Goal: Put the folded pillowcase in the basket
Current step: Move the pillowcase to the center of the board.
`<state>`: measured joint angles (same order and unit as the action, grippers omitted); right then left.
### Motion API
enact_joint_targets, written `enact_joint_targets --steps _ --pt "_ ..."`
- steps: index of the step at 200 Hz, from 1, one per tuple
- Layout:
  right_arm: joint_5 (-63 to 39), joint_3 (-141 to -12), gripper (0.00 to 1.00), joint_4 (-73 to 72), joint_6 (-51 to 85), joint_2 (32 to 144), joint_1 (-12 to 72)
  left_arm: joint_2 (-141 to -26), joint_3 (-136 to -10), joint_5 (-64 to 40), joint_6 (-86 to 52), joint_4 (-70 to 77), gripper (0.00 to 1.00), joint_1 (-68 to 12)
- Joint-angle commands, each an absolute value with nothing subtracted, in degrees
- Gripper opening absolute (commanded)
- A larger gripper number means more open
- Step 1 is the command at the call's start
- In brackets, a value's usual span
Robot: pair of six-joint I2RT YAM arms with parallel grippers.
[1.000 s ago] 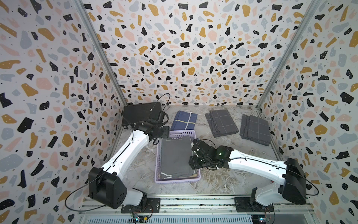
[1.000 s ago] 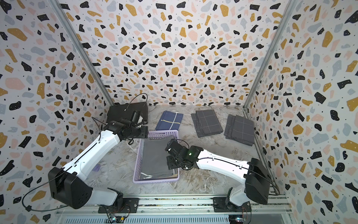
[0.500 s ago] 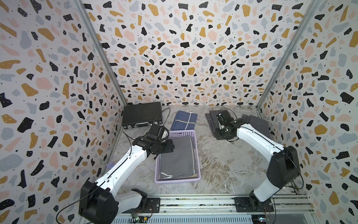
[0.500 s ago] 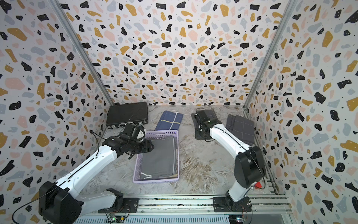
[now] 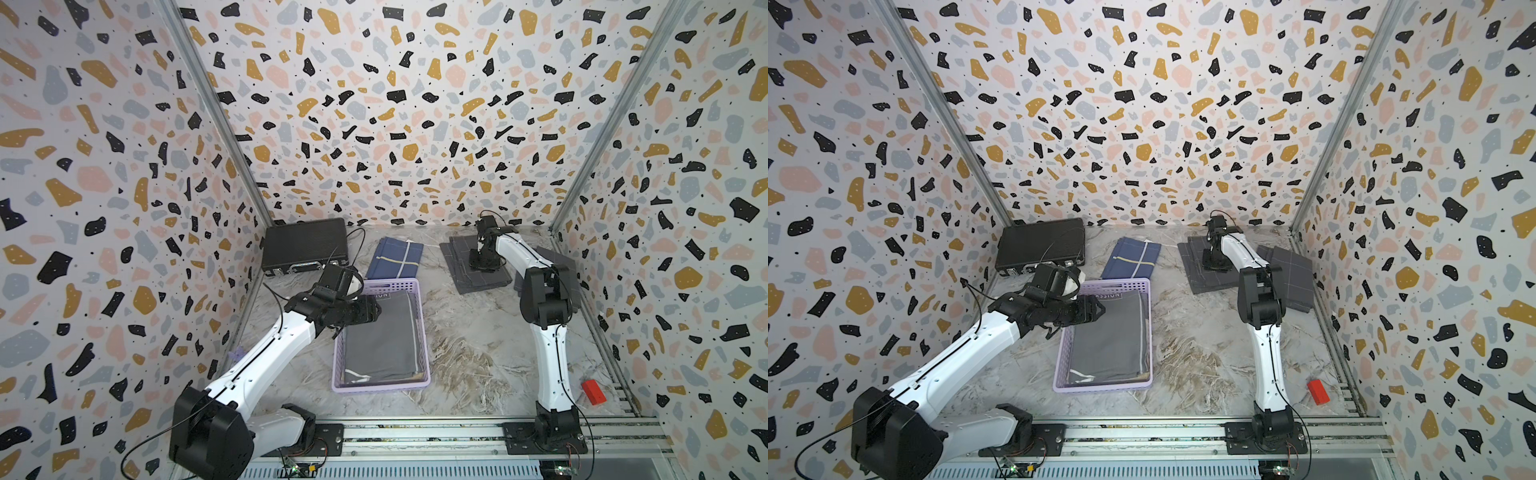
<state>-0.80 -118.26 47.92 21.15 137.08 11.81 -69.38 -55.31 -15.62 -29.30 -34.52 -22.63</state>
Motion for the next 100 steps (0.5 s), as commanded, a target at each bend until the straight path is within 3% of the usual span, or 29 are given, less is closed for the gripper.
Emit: enact_joint_targets --steps 1,61,100 --pt "-2.4 -110.5 0.36 51.7 21.3 134.8 12.4 -68.3 -54.8 -16.2 -28.8 -33.0 0.68 -22.7" --pt "-11.4 -73.4 0.36 37.0 27.0 114.4 13.3 -68.5 -55.5 -17.5 -32.8 -32.4 0.66 -23.9" --pt "-16.5 -54.2 0.37 31.6 32.9 99.3 19.8 -71.3 -59.8 -13.5 -33.9 -34.0 0.64 -33.0"
